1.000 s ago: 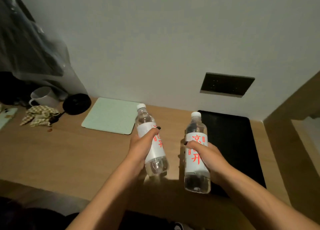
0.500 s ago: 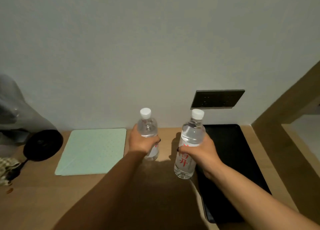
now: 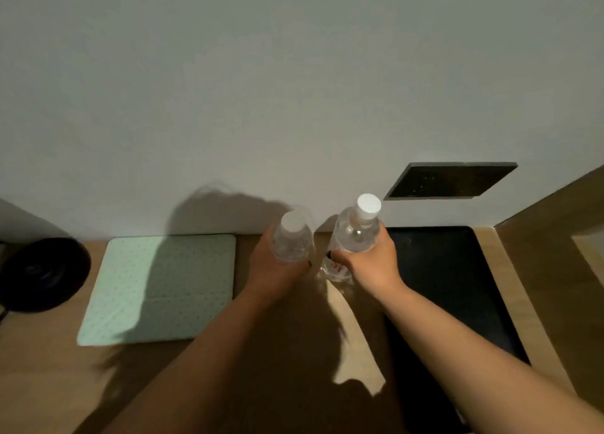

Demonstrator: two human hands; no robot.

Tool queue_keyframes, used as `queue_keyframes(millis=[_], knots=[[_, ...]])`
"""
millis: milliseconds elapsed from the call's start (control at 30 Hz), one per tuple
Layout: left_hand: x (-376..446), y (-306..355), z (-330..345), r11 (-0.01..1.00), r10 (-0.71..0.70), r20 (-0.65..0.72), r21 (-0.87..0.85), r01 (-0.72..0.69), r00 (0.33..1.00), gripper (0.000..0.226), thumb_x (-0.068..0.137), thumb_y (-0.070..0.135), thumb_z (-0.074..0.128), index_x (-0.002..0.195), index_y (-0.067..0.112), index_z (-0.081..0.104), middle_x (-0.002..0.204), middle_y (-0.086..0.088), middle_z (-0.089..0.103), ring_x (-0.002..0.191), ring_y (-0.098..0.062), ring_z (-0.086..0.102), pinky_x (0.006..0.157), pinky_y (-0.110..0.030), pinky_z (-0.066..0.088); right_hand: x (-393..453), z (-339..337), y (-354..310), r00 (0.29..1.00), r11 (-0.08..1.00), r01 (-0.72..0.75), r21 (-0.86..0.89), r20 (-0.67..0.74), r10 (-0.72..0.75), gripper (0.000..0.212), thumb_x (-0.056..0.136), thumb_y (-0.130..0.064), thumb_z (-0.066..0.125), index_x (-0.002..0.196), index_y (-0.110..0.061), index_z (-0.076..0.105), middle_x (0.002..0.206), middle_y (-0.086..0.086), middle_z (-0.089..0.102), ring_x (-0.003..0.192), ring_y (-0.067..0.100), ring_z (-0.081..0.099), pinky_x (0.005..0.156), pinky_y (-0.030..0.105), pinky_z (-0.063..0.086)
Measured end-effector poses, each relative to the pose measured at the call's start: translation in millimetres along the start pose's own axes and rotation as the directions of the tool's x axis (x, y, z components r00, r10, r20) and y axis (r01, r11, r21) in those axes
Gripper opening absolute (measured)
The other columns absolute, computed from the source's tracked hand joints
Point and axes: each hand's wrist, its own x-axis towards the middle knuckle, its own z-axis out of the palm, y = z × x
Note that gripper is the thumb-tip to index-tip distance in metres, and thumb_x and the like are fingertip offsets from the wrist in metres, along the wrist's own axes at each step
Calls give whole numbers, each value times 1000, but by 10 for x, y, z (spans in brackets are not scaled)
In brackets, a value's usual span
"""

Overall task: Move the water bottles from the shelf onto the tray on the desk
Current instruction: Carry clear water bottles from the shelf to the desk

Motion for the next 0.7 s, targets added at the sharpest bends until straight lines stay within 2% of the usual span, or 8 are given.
queue_keyframes(millis=[100,200,400,500,600,700], knots=[[23,-45,-12,1000,16,15,20,-16,1000,46,57,28,77,99,30,58,95,9,69,89,-8,67,80,-36,57,40,109,86,999,1000,-4,-16,-33,4,58,67,-10,81,116,-19,50,105,-5,58,99,11,55,88,27,44],[34,-43,-27,998,38,28,45,-39,999,45,56,34,72,99,29,57,94,10,68,87,-6,66,80,-37,57,43,163,215,999,999,-6,-31,-45,4,64,67,-12,82,122,-17,50,111,-3,60,103,12,57,93,30,46],[31,-84,-18,998,47,21,45,-48,999,50,55,34,73,103,30,56,99,8,68,91,-9,66,83,-40,56,68,128,338,999,996,25,-86,22,-23,69,65,-13,83,125,-16,48,114,1,63,105,13,61,91,28,48],[11,-72,-25,997,52,23,55,-53,998,49,57,33,75,101,31,56,99,10,68,92,-8,65,84,-38,56,71,120,341,999,996,26,-87,42,-22,69,64,-19,83,123,-18,48,113,0,63,105,14,61,91,30,49],[-7,10,-86,992,89,89,84,-97,992,47,63,27,81,101,33,53,95,15,63,91,-2,61,82,-30,52,51,106,322,997,995,23,-102,71,-16,70,63,-22,84,123,-19,48,115,1,62,108,16,60,94,34,49],[-39,119,-185,978,158,130,117,-173,979,63,64,22,86,111,28,45,99,15,57,94,-8,58,78,-14,44,-16,32,262,991,986,25,-165,137,-2,76,61,-23,85,127,-22,46,121,0,59,115,17,56,98,35,46]])
